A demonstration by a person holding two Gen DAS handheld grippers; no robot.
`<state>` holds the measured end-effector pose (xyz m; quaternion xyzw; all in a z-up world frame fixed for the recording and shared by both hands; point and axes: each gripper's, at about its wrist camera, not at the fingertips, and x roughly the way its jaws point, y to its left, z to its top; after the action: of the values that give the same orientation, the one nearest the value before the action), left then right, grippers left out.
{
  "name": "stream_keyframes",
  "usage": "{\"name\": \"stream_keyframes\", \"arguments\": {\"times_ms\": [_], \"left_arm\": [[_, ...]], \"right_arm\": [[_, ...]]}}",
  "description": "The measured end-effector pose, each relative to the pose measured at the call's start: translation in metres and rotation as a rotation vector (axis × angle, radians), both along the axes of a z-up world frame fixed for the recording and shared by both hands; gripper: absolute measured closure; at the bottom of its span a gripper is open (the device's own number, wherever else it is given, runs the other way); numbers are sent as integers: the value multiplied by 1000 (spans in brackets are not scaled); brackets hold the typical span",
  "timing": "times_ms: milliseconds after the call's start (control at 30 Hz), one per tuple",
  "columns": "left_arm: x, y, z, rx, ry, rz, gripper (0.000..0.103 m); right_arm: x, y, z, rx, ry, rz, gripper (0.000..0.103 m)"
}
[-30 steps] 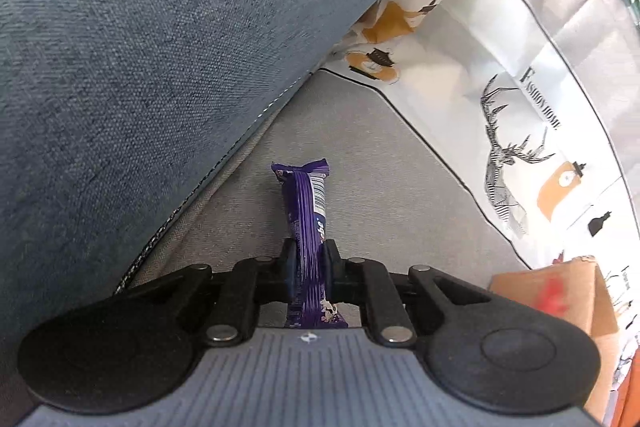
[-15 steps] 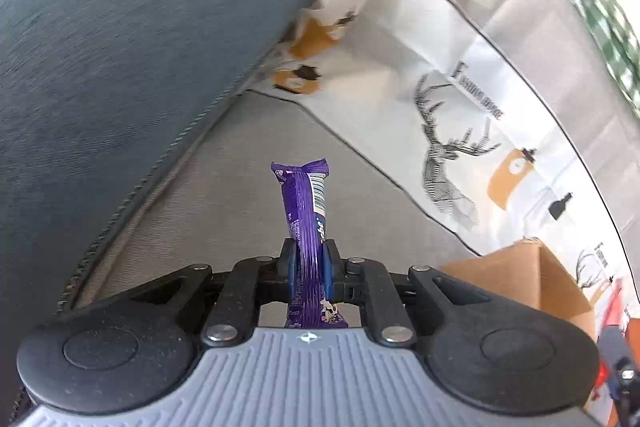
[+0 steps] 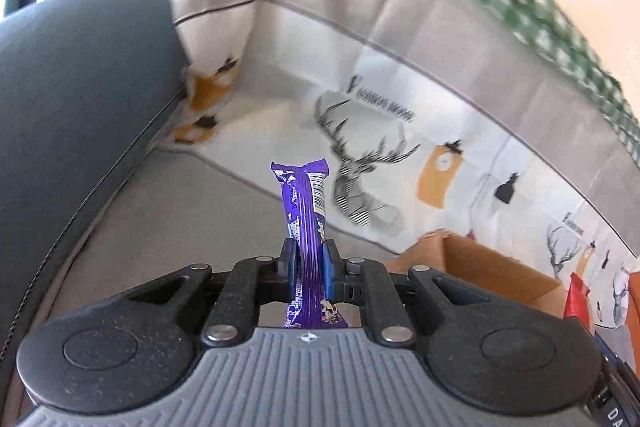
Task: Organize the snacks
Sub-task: 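Lift the red packet and purple bar in both grippers over the box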
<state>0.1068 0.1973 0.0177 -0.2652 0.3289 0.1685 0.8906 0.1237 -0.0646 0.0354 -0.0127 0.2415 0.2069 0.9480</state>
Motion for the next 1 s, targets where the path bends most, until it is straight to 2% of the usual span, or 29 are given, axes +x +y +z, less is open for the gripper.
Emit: {"name": "stream_keyframes", "arguments": {"times_ms": [267,600,767,1000], "left_arm": [[6,-32,14,33,-129,-84,90],[14,-87,27,51,-264,-264,90],[15,-110,28,61,-293,-332,90],[19,-124,26,72,-284,-375,90]], "right_arm": [[8,-32,8,3,-27,-50,61],[11,-56,11,-15,-64,-86,61],[12,-65,11,-28,-73,-99,61],[11,-73,10,-37,-80,-115,61]]}}
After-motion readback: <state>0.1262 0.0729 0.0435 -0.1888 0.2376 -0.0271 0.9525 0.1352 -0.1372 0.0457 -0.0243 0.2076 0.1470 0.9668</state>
